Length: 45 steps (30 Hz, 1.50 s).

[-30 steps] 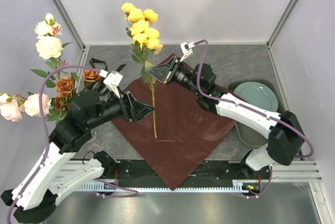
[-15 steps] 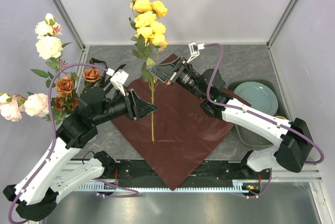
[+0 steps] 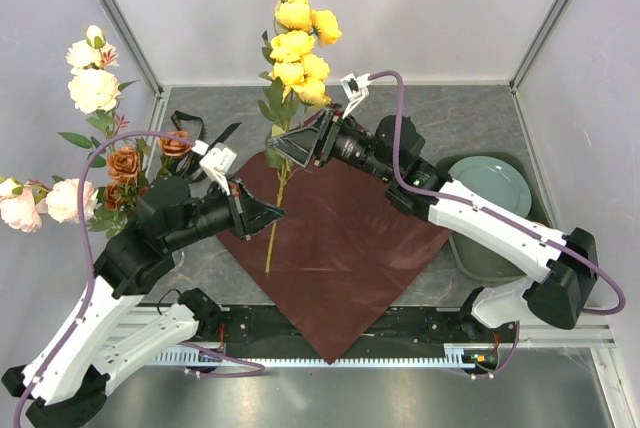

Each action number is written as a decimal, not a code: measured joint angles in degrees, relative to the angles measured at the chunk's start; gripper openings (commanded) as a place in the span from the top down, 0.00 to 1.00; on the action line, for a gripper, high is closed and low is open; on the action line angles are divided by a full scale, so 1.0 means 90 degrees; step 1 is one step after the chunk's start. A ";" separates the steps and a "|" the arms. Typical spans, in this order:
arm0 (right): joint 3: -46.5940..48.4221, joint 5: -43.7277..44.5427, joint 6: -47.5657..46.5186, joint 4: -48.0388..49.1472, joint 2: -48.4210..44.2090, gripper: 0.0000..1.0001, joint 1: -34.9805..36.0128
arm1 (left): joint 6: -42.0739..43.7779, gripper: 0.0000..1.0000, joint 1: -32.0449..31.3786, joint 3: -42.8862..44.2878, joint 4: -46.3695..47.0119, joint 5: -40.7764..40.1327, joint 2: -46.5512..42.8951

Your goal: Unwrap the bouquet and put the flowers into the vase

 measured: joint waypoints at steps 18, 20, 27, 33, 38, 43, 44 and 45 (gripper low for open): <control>0.1020 -0.1387 -0.0843 -0.2249 -0.0053 0.04 -0.0600 | 0.1214 0.98 0.0000 0.0542 -0.1324 -0.0549 -0.0369; 0.1020 -0.1394 -0.0840 -0.2254 -0.0170 0.03 -0.0600 | 0.1263 0.98 0.0000 0.0542 -0.1345 -0.0556 -0.0369; 0.0765 -0.1224 -0.0413 -0.1933 -0.0673 0.11 -0.0777 | 0.1462 0.98 0.0000 0.0542 -0.1462 -0.0656 -0.0316; 0.0318 -0.1231 0.0219 -0.1280 -0.0661 0.28 -0.0838 | 0.1486 0.98 0.0000 0.0542 -0.1462 -0.0743 -0.0308; 0.0165 -0.1253 0.0415 -0.1107 -0.0602 0.32 -0.0814 | 0.1491 0.98 0.0000 0.0549 -0.1462 -0.0833 -0.0308; 0.0138 -0.1161 0.0437 -0.1008 -0.0602 0.37 -0.0675 | 0.1494 0.98 0.0000 0.0612 -0.1464 -0.0920 -0.0308; 0.0138 -0.1129 0.0432 -0.0988 -0.0602 0.38 -0.0631 | 0.1494 0.98 0.0000 0.0627 -0.1464 -0.0923 -0.0308; 0.0138 -0.1103 0.0430 -0.0954 -0.0602 0.42 -0.0590 | 0.1494 0.98 0.0000 0.0644 -0.1464 -0.0928 -0.0308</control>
